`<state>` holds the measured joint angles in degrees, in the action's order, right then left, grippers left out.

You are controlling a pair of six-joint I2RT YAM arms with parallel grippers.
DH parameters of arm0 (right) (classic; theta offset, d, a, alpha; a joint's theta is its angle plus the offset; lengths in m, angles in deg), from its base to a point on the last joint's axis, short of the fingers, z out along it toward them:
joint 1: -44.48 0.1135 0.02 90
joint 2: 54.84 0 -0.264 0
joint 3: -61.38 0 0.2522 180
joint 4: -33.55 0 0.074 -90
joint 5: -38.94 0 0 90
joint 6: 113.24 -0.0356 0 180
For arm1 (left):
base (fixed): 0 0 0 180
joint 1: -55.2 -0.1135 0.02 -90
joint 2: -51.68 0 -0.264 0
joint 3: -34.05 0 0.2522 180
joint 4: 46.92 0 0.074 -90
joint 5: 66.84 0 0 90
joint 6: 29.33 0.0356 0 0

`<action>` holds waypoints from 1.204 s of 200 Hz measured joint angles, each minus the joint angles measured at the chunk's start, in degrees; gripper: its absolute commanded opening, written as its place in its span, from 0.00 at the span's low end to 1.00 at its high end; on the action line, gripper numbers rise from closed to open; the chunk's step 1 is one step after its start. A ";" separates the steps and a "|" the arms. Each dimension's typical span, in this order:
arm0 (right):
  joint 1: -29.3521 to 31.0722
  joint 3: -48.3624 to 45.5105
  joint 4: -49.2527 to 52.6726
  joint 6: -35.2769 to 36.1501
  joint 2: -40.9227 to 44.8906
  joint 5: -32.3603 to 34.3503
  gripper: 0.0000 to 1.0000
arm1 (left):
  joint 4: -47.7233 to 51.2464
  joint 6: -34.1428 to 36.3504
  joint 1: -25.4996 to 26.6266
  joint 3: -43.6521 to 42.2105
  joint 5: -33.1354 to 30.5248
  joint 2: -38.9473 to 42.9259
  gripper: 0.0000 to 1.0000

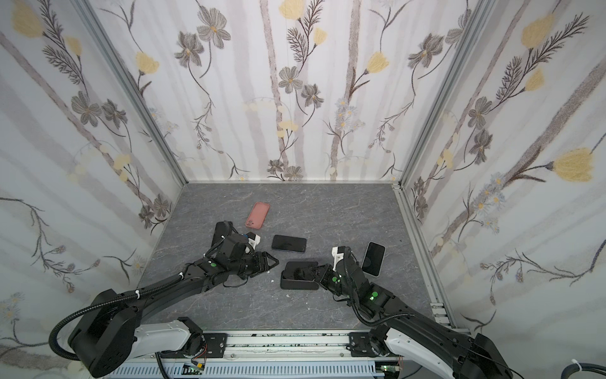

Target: Put the phone into the phone case

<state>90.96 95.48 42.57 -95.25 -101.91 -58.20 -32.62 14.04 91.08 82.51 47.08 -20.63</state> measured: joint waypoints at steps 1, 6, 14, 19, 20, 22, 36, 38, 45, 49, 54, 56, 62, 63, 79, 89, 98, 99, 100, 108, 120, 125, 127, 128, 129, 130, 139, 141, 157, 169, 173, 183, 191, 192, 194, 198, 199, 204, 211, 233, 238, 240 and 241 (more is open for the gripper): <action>0.00 0.00 -0.04 0.00 -0.07 -0.02 0.00 | -0.15 -0.07 0.02 -0.02 0.04 -0.13 0.61; 0.00 0.00 -0.22 -0.02 -0.28 -0.07 0.00 | -0.48 -0.17 0.09 -0.04 0.04 -0.50 0.61; 0.00 0.02 -0.28 0.00 -0.61 -0.22 0.00 | -0.70 -0.33 0.20 -0.17 0.04 -0.98 0.61; 0.00 0.13 -0.11 0.02 -0.79 -0.31 0.00 | -0.74 -0.39 0.26 -0.22 0.07 -1.25 0.61; 0.00 0.15 -0.07 0.02 -0.83 -0.31 0.00 | -0.74 -0.42 0.31 -0.24 0.07 -1.33 0.61; 0.00 0.24 0.09 0.02 -0.90 -0.35 0.00 | -0.74 -0.46 0.33 -0.24 0.07 -1.40 0.61; 0.00 1.16 1.42 0.09 -1.31 -0.33 0.00 | -1.31 -0.72 0.57 -0.33 0.15 -2.19 0.61; 0.00 1.29 1.53 0.09 -1.38 -0.33 0.00 | -1.33 -0.76 0.59 -0.33 0.15 -2.25 0.61; 0.00 1.68 1.79 0.22 -1.64 -0.31 0.00 | -1.44 -0.81 0.74 -0.33 0.24 -2.67 0.61; 0.00 1.86 1.92 0.61 -1.84 -0.20 0.00 | -1.57 -0.94 0.83 -0.33 0.26 -2.86 0.61; 0.00 1.95 1.97 0.72 -2.10 -0.13 0.00 | -1.68 -0.96 0.92 -0.33 0.28 -3.10 0.61; 0.00 1.95 1.99 0.72 -2.21 -0.13 0.00 | -1.79 -0.96 0.98 -0.33 0.28 -3.28 0.61; 0.00 1.95 2.12 0.79 -2.58 -0.17 0.00 | -1.86 -0.96 1.16 -0.33 0.28 -3.63 0.61; 0.00 1.95 2.21 0.85 -2.69 -0.17 0.00 | -1.88 -0.96 1.18 -0.33 0.28 -3.65 0.61; 0.00 1.95 2.97 1.25 -4.09 -0.37 0.00 | -2.01 -0.96 1.57 -0.33 0.33 -4.33 0.61; 0.00 1.95 3.32 1.90 -5.16 -0.57 0.00 | -2.03 -0.96 1.88 -0.31 0.44 -4.70 0.61; 0.00 1.97 3.61 2.03 -5.97 -0.90 0.00 | -2.03 -0.96 2.21 -0.26 0.59 -5.09 0.60; 0.00 1.99 3.69 2.03 -6.12 -0.98 0.00 | -2.03 -0.96 2.23 -0.26 0.59 -5.11 0.60; 0.00 2.01 3.72 2.05 -6.19 -1.05 0.00 | -2.03 -0.96 2.25 -0.24 0.61 -5.16 0.60; 0.00 2.10 3.82 2.29 -6.82 -1.46 0.00 | -2.03 -0.96 2.47 -0.09 0.72 -5.55 0.60; 0.00 2.27 3.85 2.95 -7.58 -1.70 0.00 | -2.25 -0.96 2.86 -0.04 0.76 -6.03 0.60; 0.00 2.34 3.82 3.23 -7.85 -1.86 0.00 | -2.25 -0.96 3.04 -0.04 0.76 -6.21 0.60; 0.00 2.38 3.82 3.30 -7.96 -1.95 0.00 | -2.25 -0.96 3.08 -0.04 0.76 -6.29 0.60; 0.00 2.38 3.82 3.32 -8.00 -1.97 0.00 | -2.25 -0.96 3.10 -0.04 0.76 -6.32 0.60; 0.00 2.40 3.82 3.34 -8.04 -1.99 0.00 | -2.25 -0.96 3.13 -0.04 0.79 -6.36 0.60; 0.00 2.43 3.82 3.37 -8.09 -2.03 0.00 | -2.25 -0.96 3.19 -0.04 0.81 -6.40 0.60; 0.00 2.58 3.69 3.56 -8.57 -2.21 0.00 | -2.25 -0.96 3.48 -0.04 0.98 -6.75 0.60; 0.00 2.60 3.67 3.56 -8.66 -2.21 0.00 | -2.25 -0.96 3.52 -0.04 1.03 -6.84 0.60; 0.00 2.82 3.39 4.20 -9.29 -2.60 0.00 | -2.27 -0.96 3.87 -0.04 1.20 -7.50 0.60; 0.00 3.04 3.17 4.72 -9.77 -2.75 0.00 | -2.43 -0.96 4.11 -0.04 1.22 -8.09 0.59; 0.00 3.13 3.15 4.79 -9.92 -2.86 0.00 | -2.47 -0.94 4.15 -0.04 1.22 -8.31 0.59; 0.00 3.37 3.04 5.05 -10.27 -2.93 0.00 | -2.49 -0.94 4.20 -0.04 1.25 -8.87 0.59; 0.00 3.67 3.10 5.22 -10.49 -2.99 0.00 | -2.82 -0.94 4.22 -0.04 1.27 -9.44 0.59; 0.00 3.69 3.10 5.22 -10.51 -3.02 0.00 | -2.84 -0.94 4.22 -0.04 1.27 -9.49 0.59; 0.00 3.78 3.08 5.25 -10.62 -3.02 0.00 | -2.89 -0.94 4.22 -0.04 1.27 -9.64 0.59; 0.00 3.93 3.08 5.33 -10.73 -3.04 0.00 | -2.99 -0.94 4.26 -0.04 1.27 -9.86 0.58; 0.00 3.96 3.08 5.40 -10.75 -3.04 0.00 | -3.04 -0.94 4.26 -0.04 1.27 -9.94 0.58; 0.00 4.17 3.23 5.92 -10.93 -3.04 0.00 | -3.13 -0.94 4.26 -0.04 1.27 -10.19 0.58; -0.07 4.50 3.41 6.08 -11.13 -3.06 0.00 | -3.37 -0.94 4.31 -0.04 1.29 -10.51 0.58; -0.66 5.38 3.63 6.56 -11.85 -3.50 0.00 | -3.82 -0.92 4.31 0.22 1.33 -11.69 0.57; -0.83 5.46 3.65 6.58 -12.11 -3.74 0.00 | -3.93 -0.92 4.31 0.26 1.33 -11.89 0.56; -0.87 5.49 3.65 6.60 -12.15 -3.85 0.00 | -4.00 -0.92 4.31 0.28 1.33 -12.02 0.56; -0.90 5.49 3.65 6.62 -12.20 -3.89 0.00 | -4.04 -0.92 4.31 0.31 1.36 -12.04 0.56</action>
<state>90.06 100.96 46.22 -88.62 -114.10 -62.09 -36.67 13.12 95.39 82.81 48.44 -32.67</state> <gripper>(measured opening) 0.083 0.568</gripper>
